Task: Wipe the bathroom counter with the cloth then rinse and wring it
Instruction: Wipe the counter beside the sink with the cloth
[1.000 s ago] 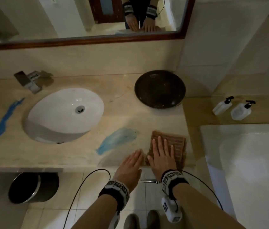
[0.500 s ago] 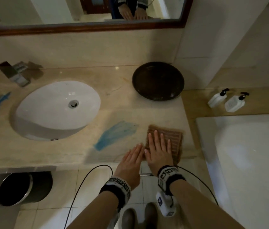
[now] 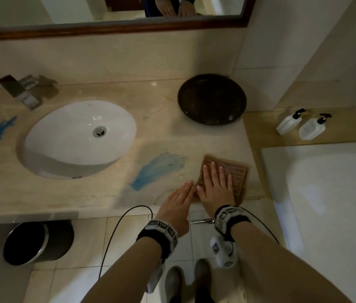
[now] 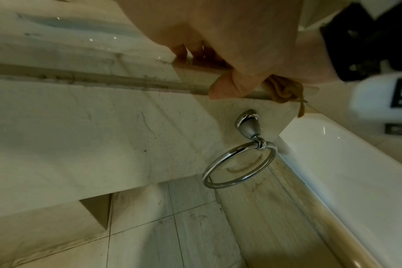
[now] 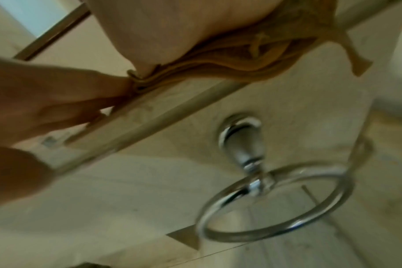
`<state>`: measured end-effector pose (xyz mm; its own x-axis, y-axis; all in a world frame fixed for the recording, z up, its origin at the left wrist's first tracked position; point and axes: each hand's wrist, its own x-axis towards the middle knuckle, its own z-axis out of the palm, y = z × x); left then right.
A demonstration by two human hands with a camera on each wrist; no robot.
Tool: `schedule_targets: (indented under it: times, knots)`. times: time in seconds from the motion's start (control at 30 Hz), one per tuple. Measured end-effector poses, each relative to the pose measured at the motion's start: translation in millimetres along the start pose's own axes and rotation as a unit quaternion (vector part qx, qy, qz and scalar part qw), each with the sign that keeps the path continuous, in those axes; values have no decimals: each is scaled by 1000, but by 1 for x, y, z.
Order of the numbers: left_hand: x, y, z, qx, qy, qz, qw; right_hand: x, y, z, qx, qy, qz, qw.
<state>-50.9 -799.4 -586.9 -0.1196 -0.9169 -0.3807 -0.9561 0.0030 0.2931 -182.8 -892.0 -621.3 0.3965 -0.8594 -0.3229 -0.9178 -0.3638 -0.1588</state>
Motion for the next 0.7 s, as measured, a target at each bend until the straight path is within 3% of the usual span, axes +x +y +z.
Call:
schedule_targets:
  times: [0.13,0.33,0.4,0.5,0.53,0.6,0.7]
  knots:
    - [-2,-2,-2,1,1,6,1000,7,43,-11,-53,-8,-88,995]
    - [-1,-1,4,23,-12,4,1000,-7,-10,11,16,31,47,998]
    - [-3,-1,6,36,-5,2,999,-11,-9,12,-4,16,22,1000]
    - [-11,-1,11,40,9,-3,999,-4,29,1,-37,-5,-61,997]
    - [-13,-1,12,39,14,-6,999,-2,40,-2,-31,-6,-59,998]
    - [-17,0,13,34,15,-8,999,-1,41,-3,-2,21,5,1000]
    - [-17,1,16,23,17,-16,999,-4,-3,5,23,27,98,995]
